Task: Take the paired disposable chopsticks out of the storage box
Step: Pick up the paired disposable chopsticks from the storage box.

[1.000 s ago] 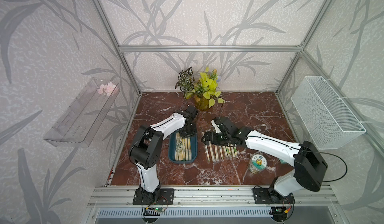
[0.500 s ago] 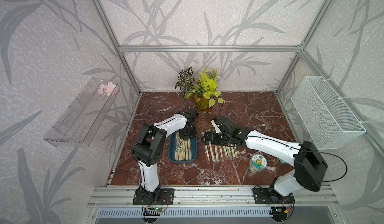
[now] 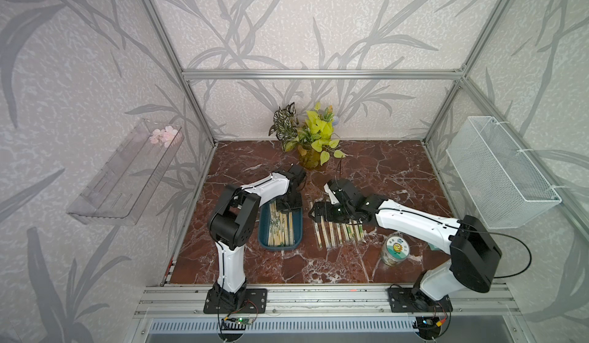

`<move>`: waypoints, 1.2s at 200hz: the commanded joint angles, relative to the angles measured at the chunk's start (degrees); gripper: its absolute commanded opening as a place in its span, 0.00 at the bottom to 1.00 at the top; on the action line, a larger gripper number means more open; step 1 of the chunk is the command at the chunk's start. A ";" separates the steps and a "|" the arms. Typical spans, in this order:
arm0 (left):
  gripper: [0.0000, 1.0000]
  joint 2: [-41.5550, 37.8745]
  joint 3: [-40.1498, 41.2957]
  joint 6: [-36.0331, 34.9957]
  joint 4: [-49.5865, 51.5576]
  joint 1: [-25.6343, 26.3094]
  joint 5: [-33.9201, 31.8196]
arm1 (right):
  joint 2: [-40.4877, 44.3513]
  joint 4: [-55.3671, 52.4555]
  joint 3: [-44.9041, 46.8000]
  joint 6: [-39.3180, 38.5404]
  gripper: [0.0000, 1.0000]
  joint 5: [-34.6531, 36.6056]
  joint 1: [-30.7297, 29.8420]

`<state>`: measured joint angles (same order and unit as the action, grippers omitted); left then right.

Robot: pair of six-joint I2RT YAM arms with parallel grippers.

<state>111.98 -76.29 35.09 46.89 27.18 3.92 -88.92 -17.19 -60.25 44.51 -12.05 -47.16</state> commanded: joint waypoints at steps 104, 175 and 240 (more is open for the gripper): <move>0.11 1.52 -2.69 -1.26 7.87 1.26 0.16 | -0.19 -0.39 -1.08 -0.39 0.99 0.28 -0.22; 0.03 -2.27 -3.90 -0.33 8.27 1.17 -0.04 | -0.02 -0.70 -1.18 -0.66 0.99 0.26 -0.17; 0.00 -7.28 -9.12 -1.46 12.79 -0.06 -3.70 | 0.05 -0.80 -1.27 -1.28 0.99 -0.07 0.22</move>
<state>108.18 -82.26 34.41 55.83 27.66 2.66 -88.92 -17.19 -60.25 44.14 -12.08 -47.09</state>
